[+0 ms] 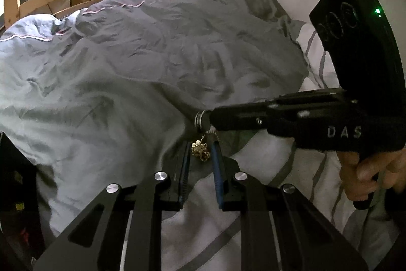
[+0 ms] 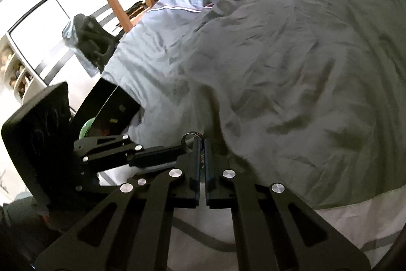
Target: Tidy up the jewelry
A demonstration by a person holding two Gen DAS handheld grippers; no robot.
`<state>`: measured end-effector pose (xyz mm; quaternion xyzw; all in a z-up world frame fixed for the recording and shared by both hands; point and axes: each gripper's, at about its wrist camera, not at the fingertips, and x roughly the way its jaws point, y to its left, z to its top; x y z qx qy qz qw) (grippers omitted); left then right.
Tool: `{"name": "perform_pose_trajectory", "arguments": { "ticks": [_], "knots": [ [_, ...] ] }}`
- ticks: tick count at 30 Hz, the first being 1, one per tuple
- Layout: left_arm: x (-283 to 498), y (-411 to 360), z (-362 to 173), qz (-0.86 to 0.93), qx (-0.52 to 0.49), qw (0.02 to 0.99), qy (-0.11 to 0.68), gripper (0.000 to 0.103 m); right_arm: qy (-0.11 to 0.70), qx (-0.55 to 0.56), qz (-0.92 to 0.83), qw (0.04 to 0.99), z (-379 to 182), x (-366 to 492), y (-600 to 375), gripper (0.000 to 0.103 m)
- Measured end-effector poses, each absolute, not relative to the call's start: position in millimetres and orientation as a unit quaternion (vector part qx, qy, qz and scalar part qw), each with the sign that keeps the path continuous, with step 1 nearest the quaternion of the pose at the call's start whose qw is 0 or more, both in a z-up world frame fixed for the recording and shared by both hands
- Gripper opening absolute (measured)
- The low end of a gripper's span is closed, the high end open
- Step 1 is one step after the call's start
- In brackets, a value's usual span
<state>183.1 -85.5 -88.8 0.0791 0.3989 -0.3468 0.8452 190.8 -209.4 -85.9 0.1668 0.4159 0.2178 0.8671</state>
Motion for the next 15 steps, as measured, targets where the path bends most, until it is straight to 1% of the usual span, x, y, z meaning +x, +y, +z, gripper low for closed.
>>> {"name": "perform_pose_trajectory", "arguments": {
  "ticks": [11, 12, 14, 15],
  "knots": [
    [191.6, -99.2, -98.2, -0.342, 0.084, 0.841, 0.411, 0.017, 0.377, 0.208, 0.215, 0.877, -70.4, 190.9, -223.4, 0.003],
    [191.7, -100.5, -98.5, -0.343, 0.085, 0.840, 0.411, 0.016, 0.374, 0.212, 0.215, 0.877, -70.4, 190.6, -225.3, 0.003],
    [191.5, -102.2, -100.5, -0.338, 0.093, 0.840, 0.413, 0.011, 0.372, 0.216, 0.212, 0.877, -69.8, 190.4, -227.5, 0.003],
    [191.8, -101.8, -100.9, -0.338, 0.093, 0.840, 0.414, 0.011, 0.371, 0.218, 0.212, 0.878, -69.9, 190.2, -228.0, 0.003]
  ]
}}
